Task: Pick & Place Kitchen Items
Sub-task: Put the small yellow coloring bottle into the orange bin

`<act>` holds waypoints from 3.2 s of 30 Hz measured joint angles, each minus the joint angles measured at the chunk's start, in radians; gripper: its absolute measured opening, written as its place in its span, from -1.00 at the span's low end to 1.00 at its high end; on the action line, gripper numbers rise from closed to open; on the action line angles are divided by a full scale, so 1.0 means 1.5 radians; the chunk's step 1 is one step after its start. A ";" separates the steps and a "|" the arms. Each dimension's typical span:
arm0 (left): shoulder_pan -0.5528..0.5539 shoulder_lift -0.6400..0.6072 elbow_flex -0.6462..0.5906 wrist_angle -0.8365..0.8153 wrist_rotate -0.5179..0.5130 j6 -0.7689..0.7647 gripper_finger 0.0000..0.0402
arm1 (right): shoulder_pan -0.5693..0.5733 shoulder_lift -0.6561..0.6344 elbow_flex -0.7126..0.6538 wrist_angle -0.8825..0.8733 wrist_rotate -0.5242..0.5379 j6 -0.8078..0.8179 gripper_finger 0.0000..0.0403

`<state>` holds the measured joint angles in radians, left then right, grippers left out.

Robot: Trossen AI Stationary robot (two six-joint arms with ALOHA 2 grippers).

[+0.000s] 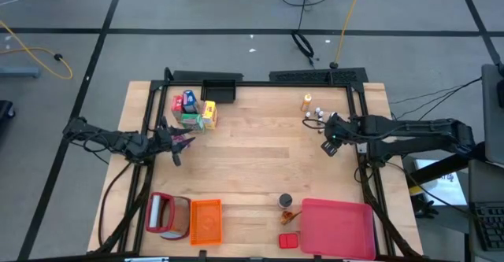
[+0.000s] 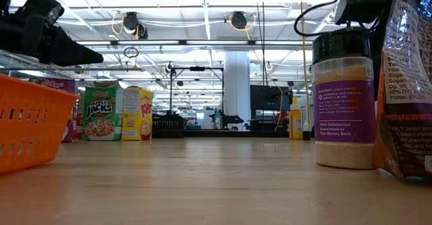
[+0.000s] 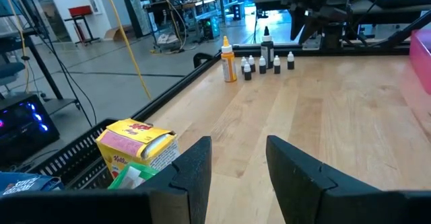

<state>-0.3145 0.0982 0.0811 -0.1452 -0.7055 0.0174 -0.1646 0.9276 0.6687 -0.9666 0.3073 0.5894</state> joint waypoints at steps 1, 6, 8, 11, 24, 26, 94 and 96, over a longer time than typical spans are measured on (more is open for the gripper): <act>0.000 0.000 0.000 0.000 0.000 0.000 -0.28 | -0.002 0.003 -0.004 0.004 -0.001 0.000 -0.26; 0.000 0.000 0.000 0.000 0.000 0.000 -0.28 | -0.014 0.013 -0.024 0.028 -0.016 -0.002 -0.27; 0.000 0.000 0.000 0.000 0.000 0.000 -0.28 | -0.019 0.015 -0.030 0.038 -0.016 0.000 -0.26; 0.000 0.000 0.000 0.000 0.000 0.000 -0.28 | -0.028 0.019 -0.044 0.056 -0.016 -0.003 -0.25; 0.000 0.000 0.000 0.000 0.000 0.000 -0.28 | -0.074 0.021 -0.105 0.161 -0.015 -0.039 -0.29; 0.000 0.000 0.000 0.000 0.000 0.000 -0.28 | -0.081 0.021 -0.113 0.169 -0.016 -0.048 -0.30; 0.001 0.365 0.238 0.166 0.143 -0.095 -0.28 | 0.135 0.245 0.286 0.450 -0.121 -0.236 -0.79; 0.005 0.421 0.280 0.164 0.159 -0.083 -0.28 | 0.144 0.259 0.310 0.463 -0.121 -0.256 -0.79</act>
<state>-0.3070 0.7302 0.5013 0.1015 -0.4668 -0.1078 0.0513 1.3157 1.1332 -0.2722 0.1261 0.2058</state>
